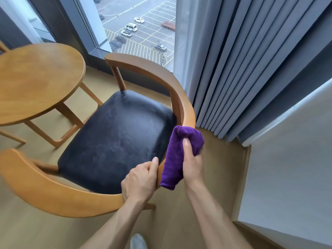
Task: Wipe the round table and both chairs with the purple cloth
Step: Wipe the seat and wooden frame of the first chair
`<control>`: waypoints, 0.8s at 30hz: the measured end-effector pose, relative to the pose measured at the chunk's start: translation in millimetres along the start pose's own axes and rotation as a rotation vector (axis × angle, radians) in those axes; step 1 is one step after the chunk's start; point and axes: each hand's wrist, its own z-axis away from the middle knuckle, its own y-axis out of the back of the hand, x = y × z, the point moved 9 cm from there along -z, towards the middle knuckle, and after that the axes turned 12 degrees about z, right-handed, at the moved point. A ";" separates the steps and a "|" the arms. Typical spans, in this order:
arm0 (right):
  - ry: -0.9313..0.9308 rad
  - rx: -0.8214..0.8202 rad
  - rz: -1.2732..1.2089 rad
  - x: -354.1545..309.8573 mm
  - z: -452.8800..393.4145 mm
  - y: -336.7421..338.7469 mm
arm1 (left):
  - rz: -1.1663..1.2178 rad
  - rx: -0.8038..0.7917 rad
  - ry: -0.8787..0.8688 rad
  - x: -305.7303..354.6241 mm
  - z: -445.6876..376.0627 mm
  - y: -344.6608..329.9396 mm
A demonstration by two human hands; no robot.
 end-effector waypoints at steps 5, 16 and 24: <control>-0.159 -0.140 0.014 -19.8 -51.0 5.0 | 0.005 0.021 -0.028 1.9 1.1 0.3; -0.178 -0.219 0.362 -64.3 -149.9 -8.4 | 0.193 -0.340 0.044 56.4 -33.5 -32.5; -0.162 -0.275 0.358 -70.7 -172.1 -17.8 | 0.416 -0.399 -0.043 110.3 -83.8 -62.3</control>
